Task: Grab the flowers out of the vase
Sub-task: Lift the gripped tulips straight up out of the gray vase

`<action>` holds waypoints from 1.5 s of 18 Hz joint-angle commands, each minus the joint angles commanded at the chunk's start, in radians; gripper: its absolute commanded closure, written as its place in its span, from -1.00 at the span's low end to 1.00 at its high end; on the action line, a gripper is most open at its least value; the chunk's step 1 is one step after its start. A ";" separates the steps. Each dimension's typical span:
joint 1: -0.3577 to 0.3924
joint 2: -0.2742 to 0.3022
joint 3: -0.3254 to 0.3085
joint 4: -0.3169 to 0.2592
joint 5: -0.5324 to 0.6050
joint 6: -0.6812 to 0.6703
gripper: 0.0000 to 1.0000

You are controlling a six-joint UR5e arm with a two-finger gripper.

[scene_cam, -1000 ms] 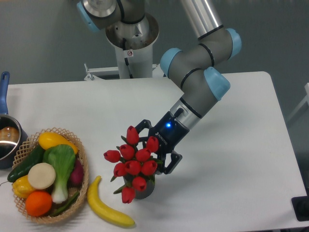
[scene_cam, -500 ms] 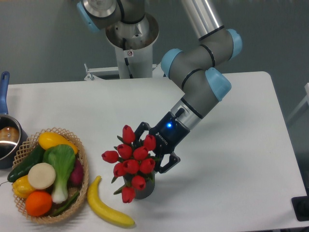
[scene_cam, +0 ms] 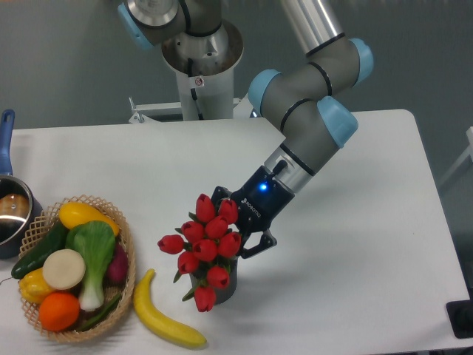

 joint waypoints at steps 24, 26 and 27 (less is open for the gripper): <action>0.031 0.140 0.198 0.000 -0.087 -0.307 0.01; 0.031 0.140 0.228 0.000 -0.087 -0.327 0.01; 0.031 0.141 0.238 0.000 -0.087 -0.345 0.01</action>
